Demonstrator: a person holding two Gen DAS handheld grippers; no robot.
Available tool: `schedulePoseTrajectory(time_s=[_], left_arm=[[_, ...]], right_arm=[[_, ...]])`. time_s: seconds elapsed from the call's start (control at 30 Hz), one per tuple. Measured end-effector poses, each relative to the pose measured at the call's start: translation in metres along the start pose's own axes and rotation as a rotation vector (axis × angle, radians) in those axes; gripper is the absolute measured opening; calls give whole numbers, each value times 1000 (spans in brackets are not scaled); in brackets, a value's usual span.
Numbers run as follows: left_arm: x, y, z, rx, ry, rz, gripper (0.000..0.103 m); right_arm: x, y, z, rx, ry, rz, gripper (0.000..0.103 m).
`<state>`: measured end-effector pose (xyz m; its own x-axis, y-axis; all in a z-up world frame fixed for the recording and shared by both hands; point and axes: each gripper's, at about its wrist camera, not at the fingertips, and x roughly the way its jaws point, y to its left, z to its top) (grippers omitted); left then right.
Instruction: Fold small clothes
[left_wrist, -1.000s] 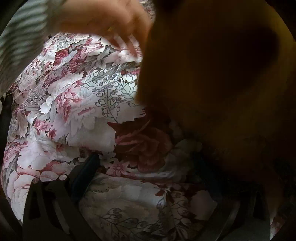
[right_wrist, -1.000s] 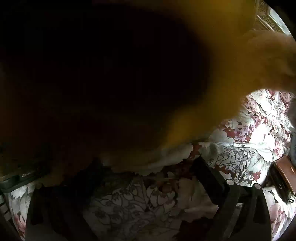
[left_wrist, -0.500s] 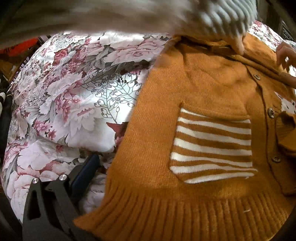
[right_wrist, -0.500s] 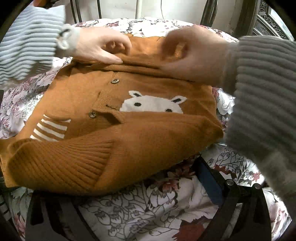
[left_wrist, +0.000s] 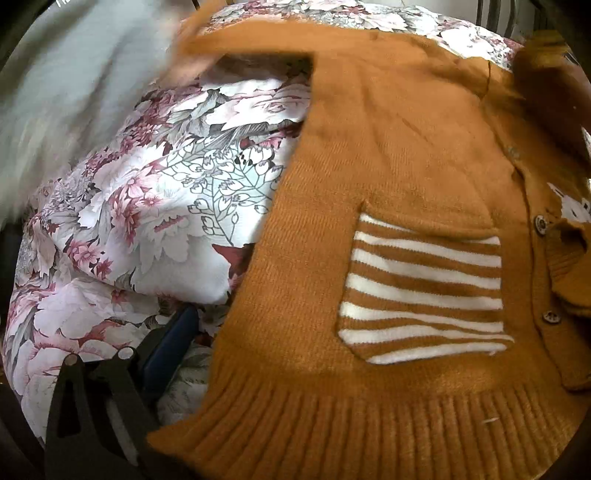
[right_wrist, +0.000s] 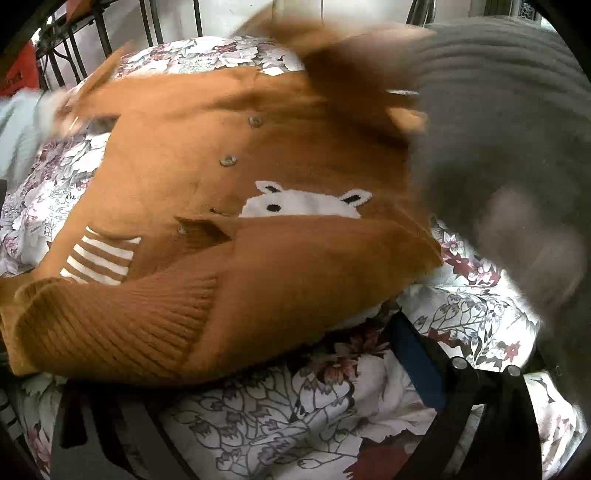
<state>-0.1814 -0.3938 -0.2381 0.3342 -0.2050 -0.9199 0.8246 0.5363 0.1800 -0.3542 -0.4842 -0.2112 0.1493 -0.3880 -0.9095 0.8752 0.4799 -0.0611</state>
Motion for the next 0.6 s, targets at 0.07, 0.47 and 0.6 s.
schedulePoseTrajectory(time_s=[0.07,0.47,0.6], left_arm=[[1,0,1,0,0,0,99],[0,0,-1,2,-1,1,99],[-1,-3,-3,5,5,2,99]], right_arm=[[0,1,0,0,0,0,100],[-1,-7,-3,0,-2,2,100],[0,-9,-2,-2,5,3,100]])
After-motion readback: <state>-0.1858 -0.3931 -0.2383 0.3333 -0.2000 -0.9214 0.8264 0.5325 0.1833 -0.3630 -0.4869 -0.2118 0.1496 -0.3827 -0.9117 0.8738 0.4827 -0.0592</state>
